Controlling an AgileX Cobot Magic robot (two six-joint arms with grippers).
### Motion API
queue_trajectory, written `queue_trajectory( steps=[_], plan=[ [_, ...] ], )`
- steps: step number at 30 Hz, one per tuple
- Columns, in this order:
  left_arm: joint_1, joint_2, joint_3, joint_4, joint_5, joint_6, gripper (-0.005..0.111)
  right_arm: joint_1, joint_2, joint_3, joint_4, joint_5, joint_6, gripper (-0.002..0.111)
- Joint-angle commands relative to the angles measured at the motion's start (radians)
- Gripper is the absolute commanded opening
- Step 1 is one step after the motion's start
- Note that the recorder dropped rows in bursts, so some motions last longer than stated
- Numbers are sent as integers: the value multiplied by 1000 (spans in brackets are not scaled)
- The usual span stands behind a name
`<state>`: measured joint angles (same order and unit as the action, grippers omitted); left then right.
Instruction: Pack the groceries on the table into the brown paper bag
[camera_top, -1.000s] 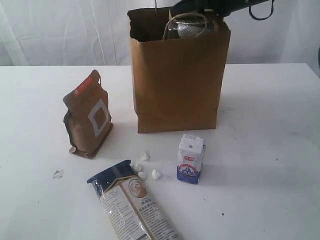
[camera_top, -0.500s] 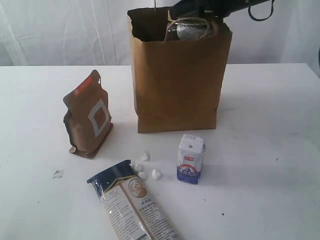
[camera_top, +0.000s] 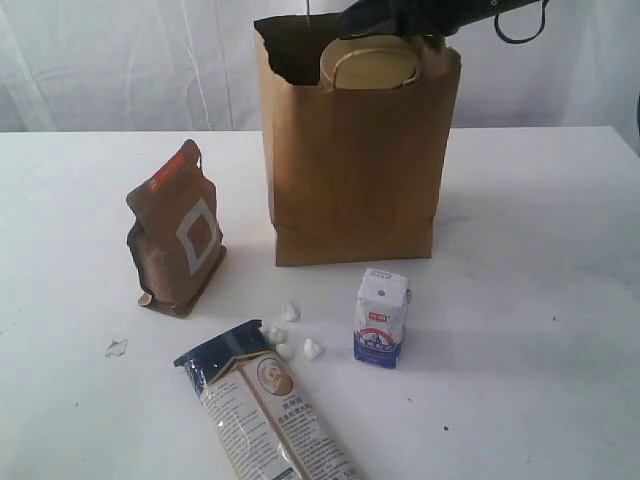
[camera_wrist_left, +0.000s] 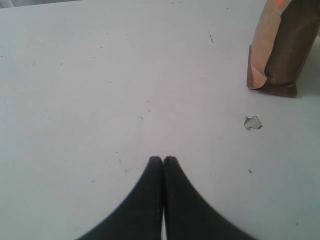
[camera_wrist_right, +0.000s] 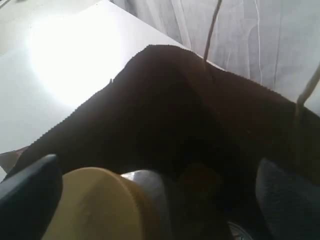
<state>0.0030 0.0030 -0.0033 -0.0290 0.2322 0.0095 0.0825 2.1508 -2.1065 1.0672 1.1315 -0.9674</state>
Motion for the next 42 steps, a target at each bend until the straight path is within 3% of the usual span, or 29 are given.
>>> queue_trajectory(
  steps=[1, 9, 23, 27, 32, 38, 42],
  plan=[
    [-6, -3, 3, 0, 0, -9, 0, -1, -12, -1, 10, 3, 5, 98],
    [-6, -3, 3, 0, 0, -9, 0, -1, -27, -1, 151, 3, 13, 98],
    [-6, -3, 3, 0, 0, -9, 0, -3, -40, -1, 102, 88, 37, 98],
    [-6, -3, 3, 0, 0, -9, 0, -3, -57, -1, -94, 90, 52, 98],
    [-6, -3, 3, 0, 0, -9, 0, -3, -96, -1, -332, 90, 262, 98],
    [-6, -3, 3, 0, 0, -9, 0, -3, -207, -1, -337, -10, 261, 98],
    [-6, -3, 3, 0, 0, -9, 0, -3, -321, -1, -627, 35, 297, 97]
  ],
)
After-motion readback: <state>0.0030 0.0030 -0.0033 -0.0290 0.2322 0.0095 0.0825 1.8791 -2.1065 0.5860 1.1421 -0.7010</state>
